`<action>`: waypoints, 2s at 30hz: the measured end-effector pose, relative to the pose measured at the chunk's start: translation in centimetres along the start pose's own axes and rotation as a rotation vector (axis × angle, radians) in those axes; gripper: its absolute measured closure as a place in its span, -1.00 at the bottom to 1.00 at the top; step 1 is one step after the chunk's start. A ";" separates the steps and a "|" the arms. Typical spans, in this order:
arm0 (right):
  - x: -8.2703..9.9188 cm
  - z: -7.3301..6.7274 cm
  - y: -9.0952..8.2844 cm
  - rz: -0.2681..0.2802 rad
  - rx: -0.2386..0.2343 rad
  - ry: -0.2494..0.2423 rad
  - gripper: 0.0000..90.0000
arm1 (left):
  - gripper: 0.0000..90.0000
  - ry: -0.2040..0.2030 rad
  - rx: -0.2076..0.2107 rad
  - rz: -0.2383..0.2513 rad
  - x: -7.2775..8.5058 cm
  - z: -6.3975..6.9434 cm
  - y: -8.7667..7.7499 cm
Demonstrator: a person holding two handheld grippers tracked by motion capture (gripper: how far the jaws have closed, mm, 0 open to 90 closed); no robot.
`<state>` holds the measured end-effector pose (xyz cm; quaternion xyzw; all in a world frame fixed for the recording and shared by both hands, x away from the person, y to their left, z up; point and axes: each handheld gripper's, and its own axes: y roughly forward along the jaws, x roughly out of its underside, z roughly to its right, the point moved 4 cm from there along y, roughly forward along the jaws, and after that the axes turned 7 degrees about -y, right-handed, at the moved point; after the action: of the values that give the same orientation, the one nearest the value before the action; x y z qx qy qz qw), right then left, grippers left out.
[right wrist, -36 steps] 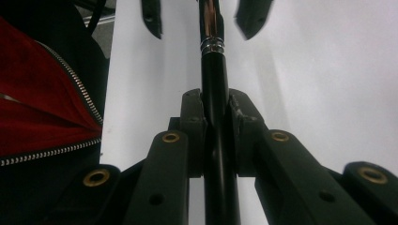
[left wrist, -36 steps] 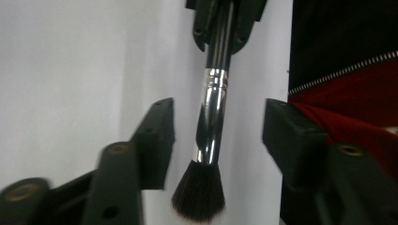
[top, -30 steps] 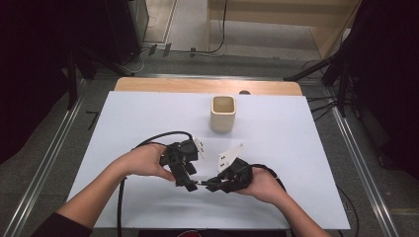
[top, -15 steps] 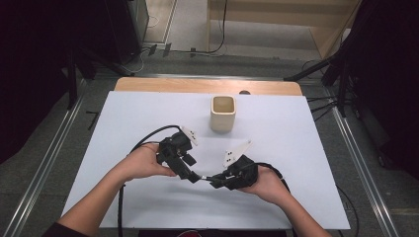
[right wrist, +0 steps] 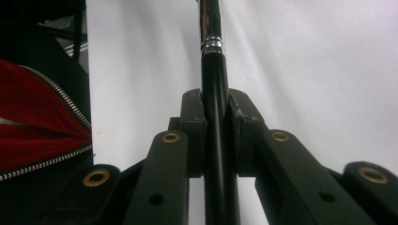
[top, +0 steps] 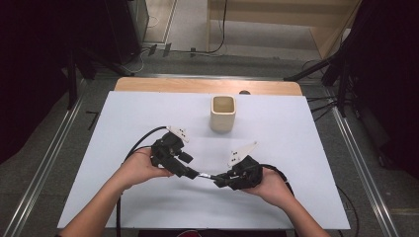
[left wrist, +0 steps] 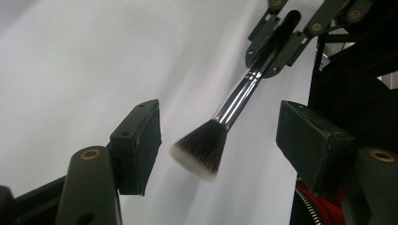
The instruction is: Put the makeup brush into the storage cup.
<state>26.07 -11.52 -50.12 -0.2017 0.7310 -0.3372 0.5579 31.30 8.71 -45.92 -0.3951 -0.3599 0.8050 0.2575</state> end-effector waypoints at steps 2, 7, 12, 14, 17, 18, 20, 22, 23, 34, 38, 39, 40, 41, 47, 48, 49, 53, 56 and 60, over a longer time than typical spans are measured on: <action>0.1 -0.2 -0.2 0.003 0.006 0.016 0.77 | -0.29 0.005 0.000 0.024 0.2 0.0 0.0; 0.6 -0.4 -0.4 0.001 0.025 0.042 0.77 | -0.30 -0.032 -0.009 0.077 0.9 -0.5 0.0; 1.0 -0.5 -0.5 -0.003 0.053 0.082 0.77 | -0.30 -0.058 -0.019 0.134 1.2 -0.5 -0.1; 1.2 -0.5 -0.5 -0.005 0.066 0.095 0.77 | -0.30 -0.066 -0.038 0.158 1.4 -0.6 -0.4; 1.6 -0.4 -0.5 -0.004 0.098 0.108 0.77 | -0.30 -0.087 -0.048 0.159 1.8 -0.9 -0.4; 1.7 -0.4 -0.5 -0.008 0.107 0.127 0.77 | -0.30 -0.094 -0.050 0.149 2.0 -1.0 -0.5; 2.0 -0.3 -0.6 -0.006 0.126 0.148 0.77 | -0.30 -0.105 -0.044 0.156 2.3 -1.1 -0.5; 2.2 -0.3 -0.8 0.005 0.141 0.180 0.77 | -0.30 -0.112 -0.043 0.157 2.5 -1.1 -0.5; 2.2 -0.3 -1.0 0.014 0.147 0.192 0.77 | -0.30 -0.111 -0.048 0.162 2.5 -1.1 -0.5; 1.6 -0.7 -0.7 0.109 0.220 0.310 0.77 | -0.26 -0.162 -0.012 0.241 2.6 -0.4 -0.6; 1.0 -0.9 0.1 0.116 0.237 0.347 0.77 | -0.27 -0.180 -0.007 0.261 2.7 -0.2 -0.5; 0.8 -1.0 0.2 0.123 0.242 0.356 0.77 | -0.27 -0.178 -0.007 0.263 2.8 -0.1 -0.4; 0.7 -1.0 0.3 0.137 0.240 0.373 0.77 | -0.27 -0.184 -0.009 0.265 2.9 -0.1 -0.3; 0.6 -1.0 0.3 0.153 0.244 0.392 0.77 | -0.27 -0.195 -0.012 0.271 3.0 0.0 -0.2; 0.2 -1.4 0.7 0.186 0.305 0.405 0.77 | -0.27 -0.223 -0.020 0.295 3.1 0.0 0.2; 0.2 -1.5 0.7 0.193 0.310 0.403 0.77 | -0.29 -0.227 -0.020 0.292 3.1 0.0 0.3; 0.1 -1.7 0.8 0.194 0.330 0.403 0.77 | -0.30 -0.227 -0.026 0.289 3.1 0.0 0.4; 0.4 -2.1 0.7 0.232 0.358 0.419 0.77 | -0.33 -0.238 -0.023 0.302 3.1 0.2 0.5; 0.6 -2.4 1.0 0.253 0.359 0.437 0.77 | -0.34 -0.252 -0.020 0.311 3.0 0.3 0.5; 0.7 -2.9 1.6 0.283 0.378 0.458 0.77 | -0.34 -0.270 -0.007 0.321 2.9 0.4 0.4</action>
<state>23.19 -10.13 -51.29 0.0900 0.7828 -0.4226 0.4479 29.35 10.33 -47.41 -0.3367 -0.3263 0.8802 0.0739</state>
